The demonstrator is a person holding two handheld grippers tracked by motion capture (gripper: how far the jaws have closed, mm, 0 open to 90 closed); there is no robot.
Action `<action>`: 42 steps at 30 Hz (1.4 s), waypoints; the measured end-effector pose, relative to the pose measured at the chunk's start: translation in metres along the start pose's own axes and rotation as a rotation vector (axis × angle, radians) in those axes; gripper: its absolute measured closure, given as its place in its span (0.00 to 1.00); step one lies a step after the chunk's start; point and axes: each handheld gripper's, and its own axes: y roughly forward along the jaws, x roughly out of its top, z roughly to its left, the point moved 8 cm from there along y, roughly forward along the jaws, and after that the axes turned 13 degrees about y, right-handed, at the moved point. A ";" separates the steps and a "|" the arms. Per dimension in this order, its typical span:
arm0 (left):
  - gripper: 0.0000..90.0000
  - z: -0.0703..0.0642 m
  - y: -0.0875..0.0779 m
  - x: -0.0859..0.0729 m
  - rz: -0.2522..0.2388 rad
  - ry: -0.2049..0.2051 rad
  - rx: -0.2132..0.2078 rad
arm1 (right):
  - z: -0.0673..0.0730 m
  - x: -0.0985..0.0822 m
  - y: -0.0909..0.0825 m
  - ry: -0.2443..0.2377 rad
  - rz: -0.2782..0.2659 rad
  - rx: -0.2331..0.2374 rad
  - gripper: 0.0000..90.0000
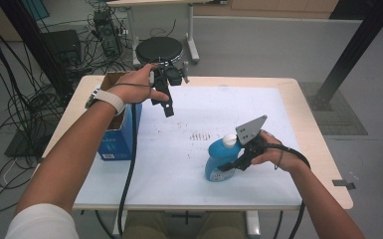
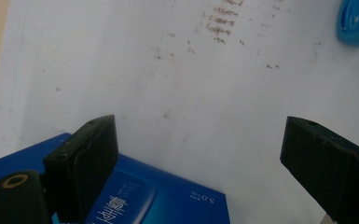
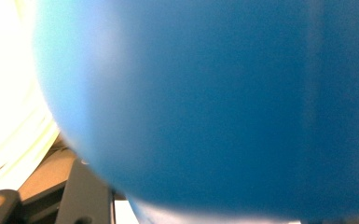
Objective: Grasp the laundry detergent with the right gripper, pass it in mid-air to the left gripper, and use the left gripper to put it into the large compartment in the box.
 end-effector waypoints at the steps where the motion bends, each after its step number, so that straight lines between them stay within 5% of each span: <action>1: 0.13 0.000 0.000 0.000 0.000 -0.001 -0.002 | 0.000 0.000 0.000 -0.001 0.001 0.000 0.47; 42: 0.13 0.000 -0.002 -0.001 -0.006 -0.006 0.005 | -0.001 0.001 0.001 0.007 0.003 0.008 0.47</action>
